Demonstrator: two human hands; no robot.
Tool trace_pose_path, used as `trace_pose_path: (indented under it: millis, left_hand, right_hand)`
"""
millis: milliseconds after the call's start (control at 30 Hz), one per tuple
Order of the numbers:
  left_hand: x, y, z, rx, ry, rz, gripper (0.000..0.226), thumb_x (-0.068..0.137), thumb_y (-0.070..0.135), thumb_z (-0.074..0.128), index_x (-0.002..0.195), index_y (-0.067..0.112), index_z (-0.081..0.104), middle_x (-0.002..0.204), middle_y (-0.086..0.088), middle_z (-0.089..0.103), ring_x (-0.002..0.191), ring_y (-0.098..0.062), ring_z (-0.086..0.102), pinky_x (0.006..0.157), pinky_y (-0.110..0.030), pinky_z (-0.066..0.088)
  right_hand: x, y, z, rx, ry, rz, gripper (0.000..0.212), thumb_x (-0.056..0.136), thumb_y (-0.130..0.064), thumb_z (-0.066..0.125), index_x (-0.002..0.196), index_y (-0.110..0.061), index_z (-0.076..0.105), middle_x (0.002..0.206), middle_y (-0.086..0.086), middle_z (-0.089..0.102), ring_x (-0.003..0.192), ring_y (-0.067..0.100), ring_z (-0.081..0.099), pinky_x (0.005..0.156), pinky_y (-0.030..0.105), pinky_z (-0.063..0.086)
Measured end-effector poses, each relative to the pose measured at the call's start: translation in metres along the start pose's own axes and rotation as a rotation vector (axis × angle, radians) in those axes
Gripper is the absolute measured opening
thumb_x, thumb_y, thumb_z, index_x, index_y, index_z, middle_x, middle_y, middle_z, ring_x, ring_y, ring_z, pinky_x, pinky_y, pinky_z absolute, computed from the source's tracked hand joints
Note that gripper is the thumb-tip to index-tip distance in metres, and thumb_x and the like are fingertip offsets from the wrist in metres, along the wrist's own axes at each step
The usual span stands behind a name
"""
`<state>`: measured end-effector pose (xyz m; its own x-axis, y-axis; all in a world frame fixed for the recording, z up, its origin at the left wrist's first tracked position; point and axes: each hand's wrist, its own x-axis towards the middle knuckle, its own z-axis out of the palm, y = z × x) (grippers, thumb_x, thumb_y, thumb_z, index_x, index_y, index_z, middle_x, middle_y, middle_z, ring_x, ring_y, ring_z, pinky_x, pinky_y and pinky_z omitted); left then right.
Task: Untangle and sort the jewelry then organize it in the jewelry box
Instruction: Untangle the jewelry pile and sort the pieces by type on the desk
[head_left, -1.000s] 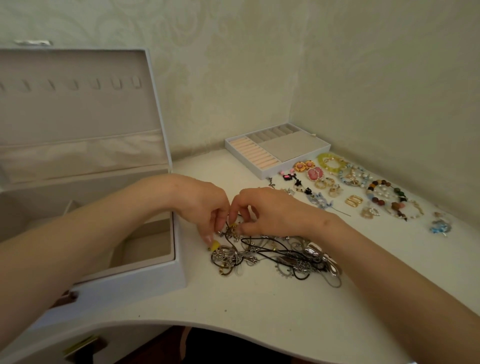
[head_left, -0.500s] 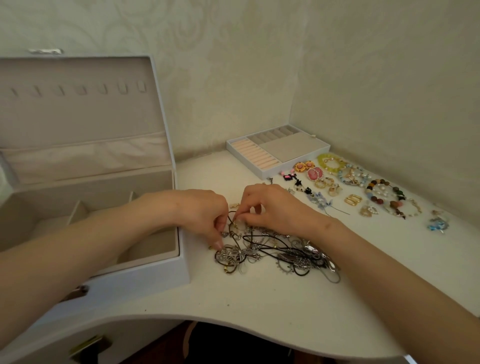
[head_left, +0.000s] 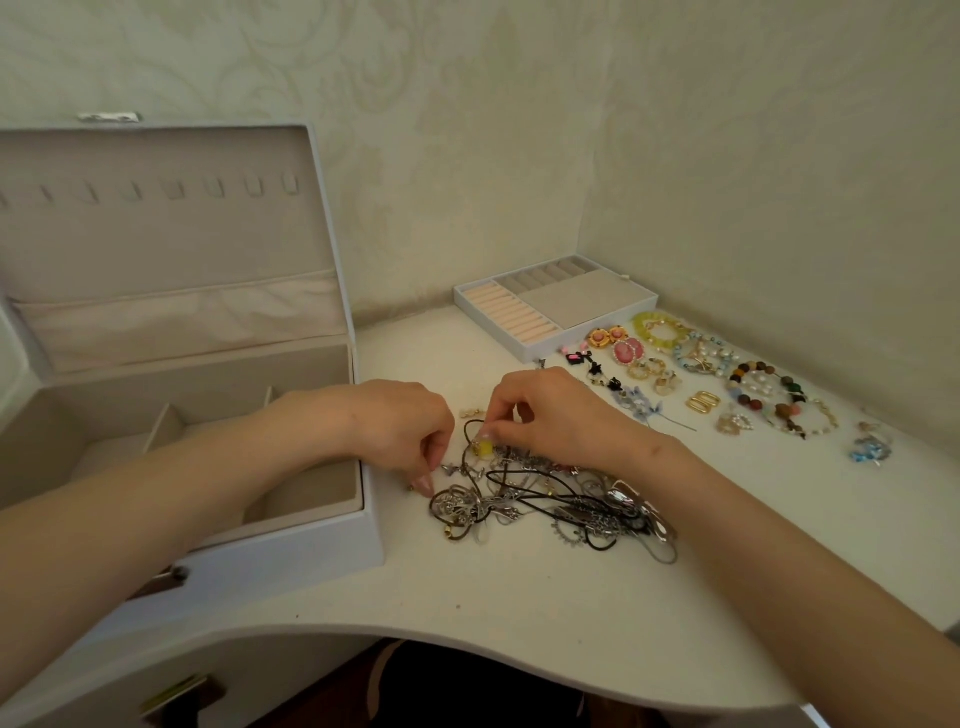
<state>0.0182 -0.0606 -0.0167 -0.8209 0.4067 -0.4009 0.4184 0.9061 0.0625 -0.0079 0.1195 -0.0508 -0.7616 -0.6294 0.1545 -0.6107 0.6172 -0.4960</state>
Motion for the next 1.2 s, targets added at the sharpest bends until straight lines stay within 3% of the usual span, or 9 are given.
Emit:
trace_pose_path:
  millis: [100,200,333,500,667,767,867,1000,1200]
  left_hand:
    - [0.002,-0.001,0.002,0.018,0.008,-0.008,0.021,0.085,0.036,0.067,0.095,0.018,0.064,0.083,0.009,0.056,0.077,-0.006,0.045,0.056,-0.013,0.032]
    - [0.003,-0.002,0.001,0.006,0.030,-0.005,0.017,0.088,0.032,0.064,0.096,0.019,0.057,0.080,0.011,0.053,0.078,-0.007,0.045,0.057,-0.014,0.031]
    - [-0.001,-0.005,-0.005,-0.038,0.001,0.022,0.026,0.080,0.029,0.073,0.093,0.022,0.050,0.088,0.008,0.057,0.077,-0.006,0.047,0.059,-0.011,0.032]
    - [0.000,-0.002,-0.001,-0.034,-0.019,0.016,0.030,0.075,0.027,0.078,0.088,0.022,0.052,0.077,0.013,0.053,0.068,0.002,0.045,0.056,-0.009,0.034]
    - [0.000,-0.001,-0.001,-0.048,-0.002,0.004,0.022,0.080,0.024,0.073,0.089,0.021,0.054,0.080,0.010,0.056,0.068,0.001,0.046,0.057,-0.011,0.033]
    - [-0.001,0.000,-0.001,-0.069,0.067,0.001,0.019,0.082,0.026,0.071,0.090,0.021,0.055,0.078,0.011,0.053,0.072,-0.004,0.047,0.057,-0.011,0.033]
    - [0.001,0.002,-0.001,-0.127,0.156,0.005,0.022,0.081,0.038,0.070,0.087,0.022,0.057,0.078,0.010,0.056,0.068,0.000,0.046,0.059,-0.013,0.034]
    - [0.006,0.009,0.000,-0.133,0.188,0.003,0.024,0.082,0.038,0.069,0.090,0.017,0.065,0.073,0.012,0.054,0.071,-0.005,0.049,0.059,-0.015,0.035]
    - [0.006,0.007,-0.004,-0.144,0.126,0.025,0.017,0.084,0.027,0.069,0.094,0.013,0.068,0.073,0.011,0.057,0.067,-0.001,0.050,0.060,-0.011,0.036]
  right_hand:
    - [-0.001,-0.001,-0.005,0.050,-0.003,0.053,0.012,0.089,-0.029,0.065,0.080,-0.021,0.065,0.070,-0.017,0.055,0.061,-0.002,0.047,0.059,0.018,0.034]
    - [-0.002,-0.002,-0.009,0.054,-0.035,0.100,0.013,0.090,-0.027,0.062,0.079,-0.021,0.062,0.067,-0.016,0.053,0.061,-0.001,0.046,0.059,0.020,0.035]
    - [-0.005,-0.004,-0.012,0.098,-0.051,0.123,0.016,0.087,-0.020,0.065,0.072,-0.020,0.060,0.066,-0.014,0.055,0.058,-0.001,0.047,0.054,0.009,0.037]
    - [-0.008,-0.001,-0.016,0.144,-0.023,0.126,0.019,0.085,-0.013,0.065,0.069,-0.016,0.056,0.067,0.000,0.062,0.060,0.010,0.056,0.063,0.027,0.050]
    - [-0.011,-0.001,-0.019,0.267,0.009,0.135,0.016,0.089,-0.003,0.060,0.077,-0.009,0.052,0.064,0.007,0.066,0.054,0.013,0.066,0.049,0.021,0.049]
    - [-0.010,-0.003,-0.016,0.369,-0.009,0.123,0.014,0.090,0.004,0.056,0.085,-0.010,0.057,0.056,-0.004,0.063,0.052,0.017,0.067,0.049,0.022,0.052]
    - [-0.009,-0.003,-0.014,0.341,-0.030,0.112,0.016,0.091,0.000,0.057,0.088,-0.014,0.064,0.056,-0.009,0.066,0.056,0.014,0.069,0.060,0.022,0.056]
    - [-0.008,-0.002,-0.015,0.364,0.003,0.120,0.021,0.088,-0.001,0.057,0.086,-0.017,0.070,0.069,0.005,0.070,0.063,0.015,0.071,0.071,0.026,0.058]
    - [-0.006,-0.002,-0.013,0.359,0.062,0.089,0.008,0.086,-0.008,0.067,0.085,-0.015,0.070,0.074,0.006,0.066,0.056,0.006,0.062,0.059,0.017,0.051]
